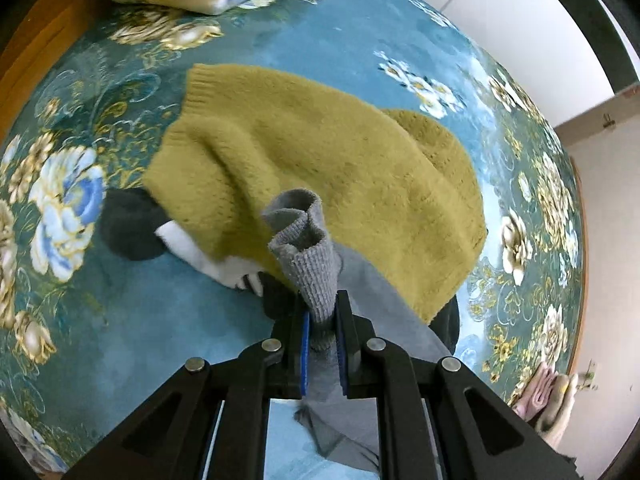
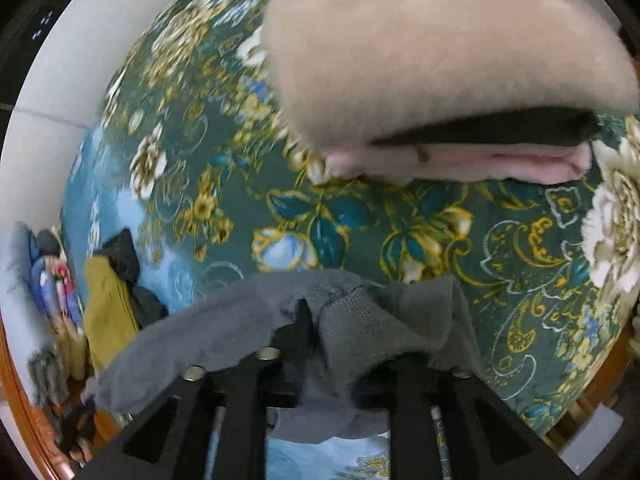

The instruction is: Fold clothes

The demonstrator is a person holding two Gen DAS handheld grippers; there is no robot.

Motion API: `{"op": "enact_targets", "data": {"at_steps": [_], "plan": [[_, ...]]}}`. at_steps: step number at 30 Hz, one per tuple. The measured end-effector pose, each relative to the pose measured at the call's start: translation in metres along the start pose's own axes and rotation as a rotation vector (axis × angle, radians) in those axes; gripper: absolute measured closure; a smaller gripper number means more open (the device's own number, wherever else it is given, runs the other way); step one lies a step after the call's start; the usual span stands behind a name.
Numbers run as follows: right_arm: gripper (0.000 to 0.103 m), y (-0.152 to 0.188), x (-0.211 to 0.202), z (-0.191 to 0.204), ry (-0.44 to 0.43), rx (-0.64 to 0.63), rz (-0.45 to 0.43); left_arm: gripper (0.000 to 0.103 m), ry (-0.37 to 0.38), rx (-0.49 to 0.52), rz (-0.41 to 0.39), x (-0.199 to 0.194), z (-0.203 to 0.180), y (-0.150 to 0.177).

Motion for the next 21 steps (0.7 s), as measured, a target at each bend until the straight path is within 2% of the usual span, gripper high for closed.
{"op": "enact_targets", "data": {"at_steps": [1, 2, 6, 8, 9, 12, 13, 16, 18, 20, 21], "plan": [[0.041, 0.005, -0.003, 0.003, 0.016, -0.022, 0.003, 0.092, 0.0, 0.017, -0.006, 0.001, -0.002, -0.001], [0.037, 0.01, -0.005, 0.007, 0.032, -0.044, 0.006, 0.091, -0.009, 0.039, -0.012, 0.002, -0.003, -0.002], [0.037, 0.031, -0.017, 0.022, 0.113, -0.142, 0.014, 0.091, -0.051, 0.038, 0.013, 0.019, 0.018, -0.003], [0.037, 0.047, -0.023, 0.044, 0.227, -0.3, 0.008, 0.091, -0.043, 0.01, 0.032, 0.027, 0.033, 0.0], [0.037, 0.056, -0.021, 0.058, 0.255, -0.375, 0.009, 0.091, -0.035, -0.004, 0.04, 0.031, 0.04, 0.001], [0.036, 0.073, -0.012, 0.092, 0.281, -0.526, 0.015, 0.091, -0.018, -0.034, 0.058, 0.038, 0.057, 0.003], [0.033, 0.078, -0.007, 0.101, 0.271, -0.551, 0.026, 0.091, -0.014, -0.038, 0.06, 0.04, 0.06, 0.003], [0.031, 0.084, 0.008, 0.098, 0.201, -0.48, 0.094, 0.091, 0.01, -0.052, 0.068, 0.044, 0.067, 0.0], [0.031, 0.082, 0.002, 0.08, 0.198, -0.393, 0.092, 0.091, 0.032, -0.06, 0.069, 0.046, 0.069, -0.001], [0.031, 0.076, -0.02, 0.057, 0.263, -0.322, 0.055, 0.091, 0.056, -0.064, 0.073, 0.047, 0.067, -0.001], [0.031, 0.073, -0.031, 0.052, 0.311, -0.327, 0.035, 0.091, 0.069, -0.064, 0.073, 0.047, 0.066, -0.001]]}}
Point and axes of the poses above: each gripper's, at about its wrist camera, not at the fingertips, and x roughly the way its jaws point, z to its left, y to its underside, the point moved 8 cm from there along x, roughly the way its jaws point, and after that the axes turned 13 degrees about -y, right-handed, at the moved point
